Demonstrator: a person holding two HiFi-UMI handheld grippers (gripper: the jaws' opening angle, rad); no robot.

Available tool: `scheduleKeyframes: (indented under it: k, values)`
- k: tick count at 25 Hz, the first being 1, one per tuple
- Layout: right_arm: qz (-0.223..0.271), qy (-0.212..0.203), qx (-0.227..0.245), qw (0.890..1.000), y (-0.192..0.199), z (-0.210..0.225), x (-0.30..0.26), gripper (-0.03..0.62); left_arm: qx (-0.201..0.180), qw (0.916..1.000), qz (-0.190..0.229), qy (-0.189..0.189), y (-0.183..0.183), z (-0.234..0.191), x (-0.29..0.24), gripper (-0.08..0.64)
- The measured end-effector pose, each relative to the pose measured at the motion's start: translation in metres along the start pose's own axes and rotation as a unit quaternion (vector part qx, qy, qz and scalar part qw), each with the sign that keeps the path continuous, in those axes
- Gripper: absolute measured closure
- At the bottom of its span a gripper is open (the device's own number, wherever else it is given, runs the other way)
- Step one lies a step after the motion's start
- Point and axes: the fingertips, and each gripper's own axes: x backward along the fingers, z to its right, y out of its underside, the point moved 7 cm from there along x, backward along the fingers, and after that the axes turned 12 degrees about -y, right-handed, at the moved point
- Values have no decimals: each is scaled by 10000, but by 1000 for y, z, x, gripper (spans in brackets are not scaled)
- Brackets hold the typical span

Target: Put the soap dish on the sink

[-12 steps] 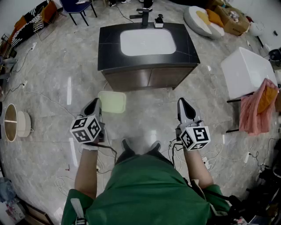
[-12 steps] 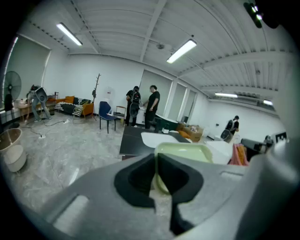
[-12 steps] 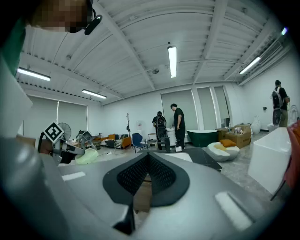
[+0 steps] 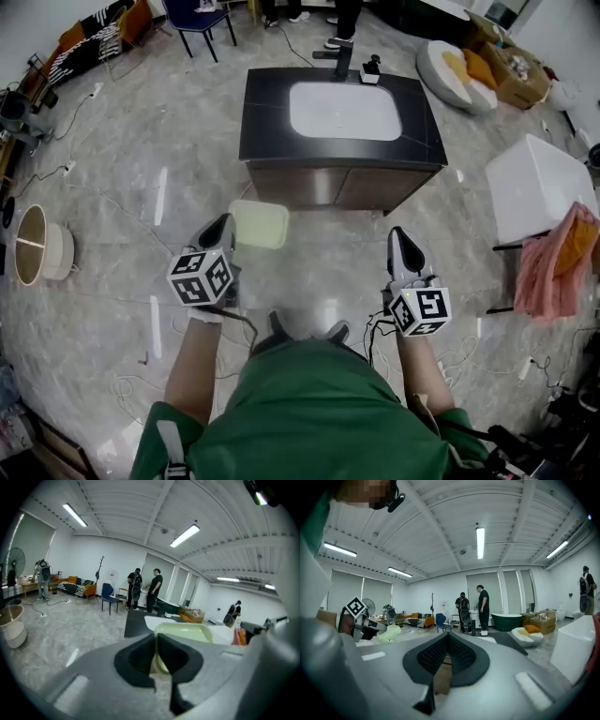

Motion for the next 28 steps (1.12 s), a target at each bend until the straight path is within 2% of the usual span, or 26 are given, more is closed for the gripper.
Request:
scheduleKeyframes:
  k: [7,12,16,21,28]
  values:
    - [104,-10,430,9990,-27,-43,-33,594,196,9997,156,28,-13,-47,9,541]
    - [151,57,1029,9946,-36,-82,-59,594,173,9995,171,206,-19,-86,5,541]
    - [148,36,1175,9930,-36,-98,-77,594,262,9993,145,240,-20,-108,2,541]
    - [114,82,1122,9936,-40,-94,-95,594,358,9989,90,273,-22,-115,-13,541]
    - [154,-40,1010,9948,-39,-59,-130,594,362,9992,59,137,-33,-109,-42,541]
